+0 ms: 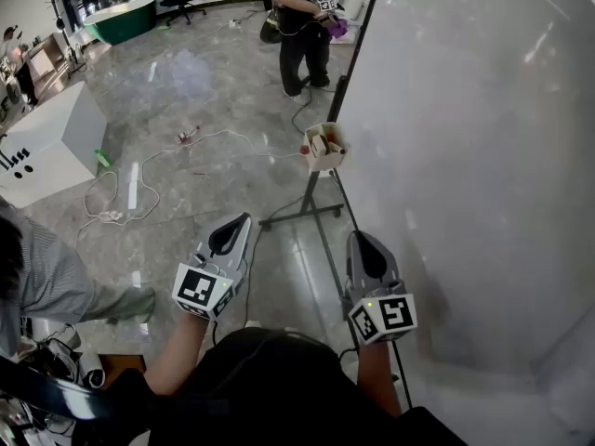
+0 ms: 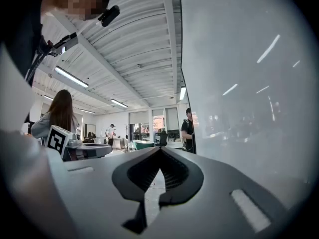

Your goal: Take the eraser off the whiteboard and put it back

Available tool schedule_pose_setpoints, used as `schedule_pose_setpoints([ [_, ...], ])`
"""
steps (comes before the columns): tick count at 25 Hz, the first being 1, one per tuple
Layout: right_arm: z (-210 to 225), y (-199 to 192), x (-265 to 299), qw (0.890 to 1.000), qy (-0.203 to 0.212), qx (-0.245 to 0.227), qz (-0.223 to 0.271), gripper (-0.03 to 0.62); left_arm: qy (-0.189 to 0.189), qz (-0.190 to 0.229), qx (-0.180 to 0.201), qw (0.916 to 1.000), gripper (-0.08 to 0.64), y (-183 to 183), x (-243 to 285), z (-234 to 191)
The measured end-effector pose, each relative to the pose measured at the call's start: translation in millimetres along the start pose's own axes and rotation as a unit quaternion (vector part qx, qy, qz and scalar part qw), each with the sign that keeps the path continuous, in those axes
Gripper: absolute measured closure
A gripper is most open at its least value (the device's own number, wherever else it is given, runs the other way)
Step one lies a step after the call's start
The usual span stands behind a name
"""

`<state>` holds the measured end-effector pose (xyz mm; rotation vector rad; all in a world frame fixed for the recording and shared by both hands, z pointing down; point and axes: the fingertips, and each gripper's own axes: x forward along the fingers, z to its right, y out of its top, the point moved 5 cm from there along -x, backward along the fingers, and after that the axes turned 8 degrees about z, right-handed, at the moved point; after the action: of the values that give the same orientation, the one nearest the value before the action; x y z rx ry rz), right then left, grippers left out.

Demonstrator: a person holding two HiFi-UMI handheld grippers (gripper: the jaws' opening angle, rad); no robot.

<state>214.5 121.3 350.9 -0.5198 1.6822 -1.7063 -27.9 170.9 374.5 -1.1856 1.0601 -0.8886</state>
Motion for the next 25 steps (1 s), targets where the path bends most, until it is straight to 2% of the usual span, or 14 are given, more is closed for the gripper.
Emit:
schedule_pose_setpoints([
  [8,1,1,5,1.000,-0.002,-0.006,0.000,0.589,-0.005,-0.002,0.011,0.9999,0.558,0,11,-3],
  [25,-8,-9,38,1.000,-0.004,0.005,-0.001,0.588,-0.023,-0.002,-0.007,0.9997,0.557,-6,26,-28],
])
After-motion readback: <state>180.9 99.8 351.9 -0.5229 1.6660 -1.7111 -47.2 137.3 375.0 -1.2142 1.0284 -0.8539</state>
